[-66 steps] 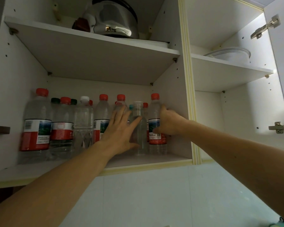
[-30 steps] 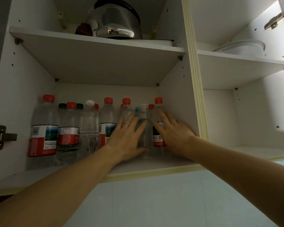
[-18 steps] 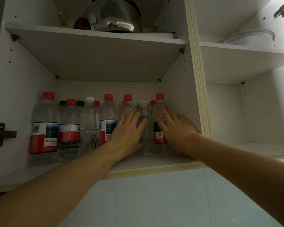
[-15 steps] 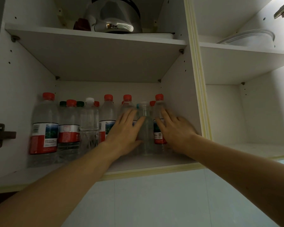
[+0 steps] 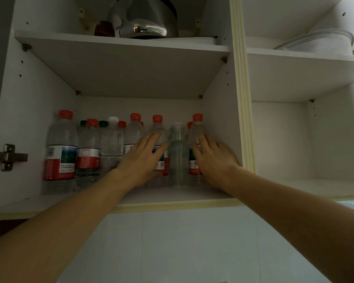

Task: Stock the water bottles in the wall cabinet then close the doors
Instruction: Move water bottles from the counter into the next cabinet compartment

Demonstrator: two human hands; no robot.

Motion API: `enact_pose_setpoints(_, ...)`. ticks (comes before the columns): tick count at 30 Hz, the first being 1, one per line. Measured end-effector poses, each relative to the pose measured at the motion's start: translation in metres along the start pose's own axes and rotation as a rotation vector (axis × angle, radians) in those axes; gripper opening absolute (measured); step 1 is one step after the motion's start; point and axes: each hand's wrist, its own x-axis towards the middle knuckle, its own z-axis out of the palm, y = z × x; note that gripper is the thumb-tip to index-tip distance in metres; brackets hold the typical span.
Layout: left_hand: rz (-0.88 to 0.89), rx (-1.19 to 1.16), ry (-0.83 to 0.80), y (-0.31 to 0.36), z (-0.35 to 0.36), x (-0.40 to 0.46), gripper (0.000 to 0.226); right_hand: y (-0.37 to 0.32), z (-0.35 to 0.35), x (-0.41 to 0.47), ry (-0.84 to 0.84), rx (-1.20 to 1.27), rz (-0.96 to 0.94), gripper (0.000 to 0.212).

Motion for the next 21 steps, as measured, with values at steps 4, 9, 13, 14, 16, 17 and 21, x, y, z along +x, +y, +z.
enact_pose_setpoints(4, -0.076, -0.246, 0.113, 0.005, -0.028, -0.014, 0.083, 0.0, -0.01, -0.003, 0.083, 0.204, 0.014, 0.094)
enact_pose_setpoints(9, -0.354, -0.591, 0.23, 0.028, -0.073, -0.047, 0.048, 0.001, -0.025, -0.024, 0.231, 0.843, 0.031, 0.044)
enact_pose_setpoints(13, -0.458, -0.766, 0.286, 0.063, -0.105, -0.08, 0.032, 0.001, -0.037, -0.071, 0.321, 1.209, 0.097, 0.024)
enact_pose_setpoints(14, -0.471, -0.812, 0.303, 0.072, -0.111, -0.087, 0.026, 0.0, -0.04, -0.087, 0.359, 1.251, 0.101, 0.02)
enact_pose_setpoints(16, -0.51, -0.929, 0.324, 0.093, -0.121, -0.103, 0.017, -0.006, -0.044, -0.124, 0.393, 1.339, 0.098, 0.017)
enact_pose_setpoints(17, -0.533, -0.98, 0.325, 0.103, -0.122, -0.111, 0.019, -0.009, -0.044, -0.143, 0.375, 1.39, 0.094, 0.019)
enact_pose_setpoints(21, -0.647, -1.131, 0.258, 0.152, -0.113, -0.152, 0.034, -0.028, -0.024, -0.225, 0.145, 1.608, 0.15, 0.033)
